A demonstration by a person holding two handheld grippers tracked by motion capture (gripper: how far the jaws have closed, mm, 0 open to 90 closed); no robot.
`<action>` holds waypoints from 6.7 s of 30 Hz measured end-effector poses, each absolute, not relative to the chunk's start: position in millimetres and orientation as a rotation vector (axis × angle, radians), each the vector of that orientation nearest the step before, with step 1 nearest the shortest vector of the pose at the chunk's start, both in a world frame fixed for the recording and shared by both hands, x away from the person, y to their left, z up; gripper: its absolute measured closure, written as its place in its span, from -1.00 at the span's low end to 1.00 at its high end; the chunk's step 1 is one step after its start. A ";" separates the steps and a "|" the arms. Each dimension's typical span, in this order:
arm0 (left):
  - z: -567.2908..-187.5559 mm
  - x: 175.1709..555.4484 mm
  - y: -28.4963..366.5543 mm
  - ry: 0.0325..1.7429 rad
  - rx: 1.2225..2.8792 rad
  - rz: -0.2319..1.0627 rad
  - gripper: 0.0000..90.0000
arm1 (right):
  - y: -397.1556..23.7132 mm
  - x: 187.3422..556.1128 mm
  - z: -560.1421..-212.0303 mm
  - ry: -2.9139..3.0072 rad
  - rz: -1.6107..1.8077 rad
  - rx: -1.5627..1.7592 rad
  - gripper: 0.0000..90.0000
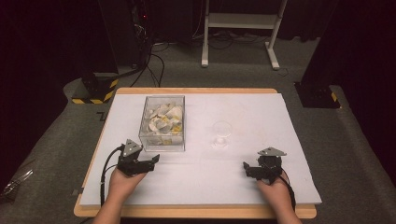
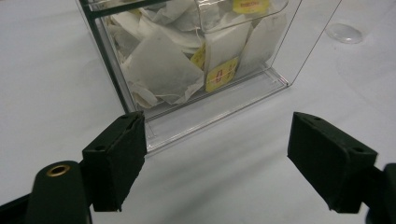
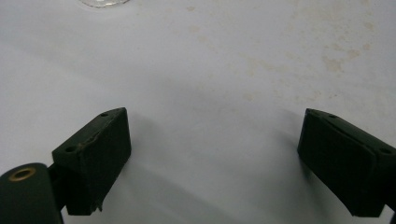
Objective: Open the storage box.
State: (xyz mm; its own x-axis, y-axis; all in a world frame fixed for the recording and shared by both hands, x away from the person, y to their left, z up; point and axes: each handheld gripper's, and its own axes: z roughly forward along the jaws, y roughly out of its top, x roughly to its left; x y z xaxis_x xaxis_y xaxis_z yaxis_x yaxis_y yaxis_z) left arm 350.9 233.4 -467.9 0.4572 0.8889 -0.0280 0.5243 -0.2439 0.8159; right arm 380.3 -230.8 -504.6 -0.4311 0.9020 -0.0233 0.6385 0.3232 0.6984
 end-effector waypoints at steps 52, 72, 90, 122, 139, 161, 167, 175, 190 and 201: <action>-457.6 373.1 208.2 1.139 1.829 0.556 -0.52 | -230.4 379.7 -504.5 2.183 0.871 1.369 -0.79; -458.8 379.1 206.2 1.146 1.807 0.547 -0.50 | -230.1 379.4 -504.5 2.182 0.870 1.372 -0.79; -457.6 380.5 199.9 1.138 1.823 0.558 -0.44 | -230.1 379.3 -504.5 2.182 0.870 1.372 -0.79; -461.8 365.7 205.4 1.138 1.784 0.586 -0.23 | -230.0 379.2 -504.5 2.180 0.871 1.372 -0.79; -464.0 351.5 206.8 1.128 1.769 0.586 -0.19 | -230.0 379.2 -504.6 2.179 0.870 1.370 -0.79; -465.6 333.3 208.8 1.097 1.775 0.581 -0.19 | -230.0 378.9 -504.5 2.179 0.869 1.370 -0.78; -465.7 329.7 208.7 1.093 1.777 0.583 -0.19 | -230.0 379.0 -504.6 2.179 0.870 1.368 -0.78; -466.4 322.0 208.7 1.091 1.771 0.581 -0.18 | -230.0 378.9 -504.6 2.178 0.870 1.367 -0.78; -469.6 305.3 206.2 1.074 1.792 0.582 -0.15 | -230.0 378.7 -504.6 2.178 0.868 1.365 -0.78; -467.0 317.6 213.3 1.121 1.752 0.610 -0.15 | -230.0 378.6 -504.6 2.178 0.868 1.365 -0.78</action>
State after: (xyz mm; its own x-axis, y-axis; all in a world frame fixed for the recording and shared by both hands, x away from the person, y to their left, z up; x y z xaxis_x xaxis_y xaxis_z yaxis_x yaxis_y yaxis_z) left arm 317.6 213.3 -467.0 0.4590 0.8855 -0.0726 0.4203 -0.1444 0.8958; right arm 378.6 -230.0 -504.6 -0.4260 0.9043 -0.0266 0.6381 0.3211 0.6998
